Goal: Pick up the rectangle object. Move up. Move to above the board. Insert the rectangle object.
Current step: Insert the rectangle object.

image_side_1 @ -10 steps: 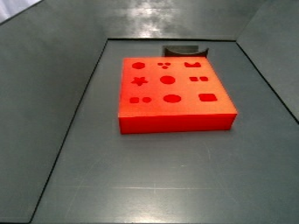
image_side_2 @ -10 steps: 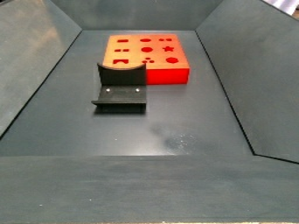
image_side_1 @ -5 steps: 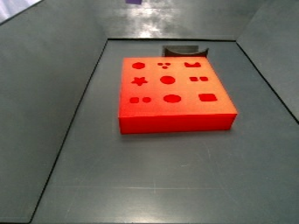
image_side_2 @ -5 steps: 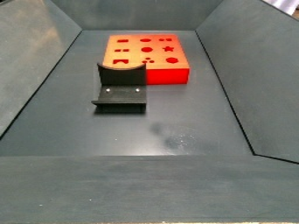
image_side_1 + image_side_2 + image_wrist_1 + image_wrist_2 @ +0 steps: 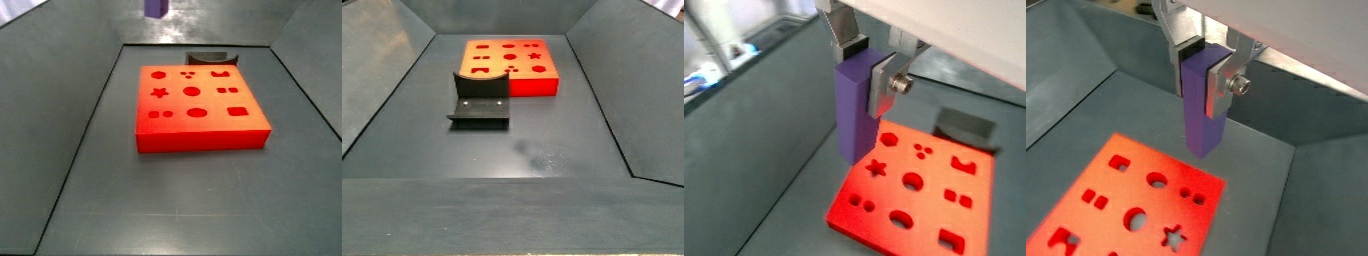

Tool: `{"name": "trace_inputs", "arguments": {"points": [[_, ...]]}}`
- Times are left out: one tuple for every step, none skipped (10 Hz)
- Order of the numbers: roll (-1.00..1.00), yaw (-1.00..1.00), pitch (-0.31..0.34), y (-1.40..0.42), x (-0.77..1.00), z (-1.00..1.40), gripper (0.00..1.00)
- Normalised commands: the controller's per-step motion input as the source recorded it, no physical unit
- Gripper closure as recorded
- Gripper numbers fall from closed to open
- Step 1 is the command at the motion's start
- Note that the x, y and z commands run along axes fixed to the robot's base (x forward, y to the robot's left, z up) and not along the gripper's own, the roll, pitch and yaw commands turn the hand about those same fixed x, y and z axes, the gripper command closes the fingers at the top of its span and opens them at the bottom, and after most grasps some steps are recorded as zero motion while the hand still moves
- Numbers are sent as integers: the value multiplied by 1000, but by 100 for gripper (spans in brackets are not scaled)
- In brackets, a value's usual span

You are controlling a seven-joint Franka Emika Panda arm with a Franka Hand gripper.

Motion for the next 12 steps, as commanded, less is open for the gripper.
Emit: {"name": "trace_inputs", "arguments": {"points": [[0, -834, -17, 0, 291, -186, 100], [0, -954, -31, 6, 157, -189, 100], [0, -1000, -37, 14, 94, -197, 100], [0, -1000, -43, 17, 111, -180, 100], [-54, -903, -24, 26, 246, -26, 100], [-26, -834, -26, 9, 320, -86, 100], [0, -863, -33, 3, 286, -166, 100], [0, -986, -49, 20, 140, -231, 100], [0, -1000, -46, 23, 111, -243, 100], [0, -1000, -51, 23, 120, -231, 100], [-6, -963, -41, 26, 174, -140, 100], [-31, -826, -23, 11, 337, -66, 100]]}}
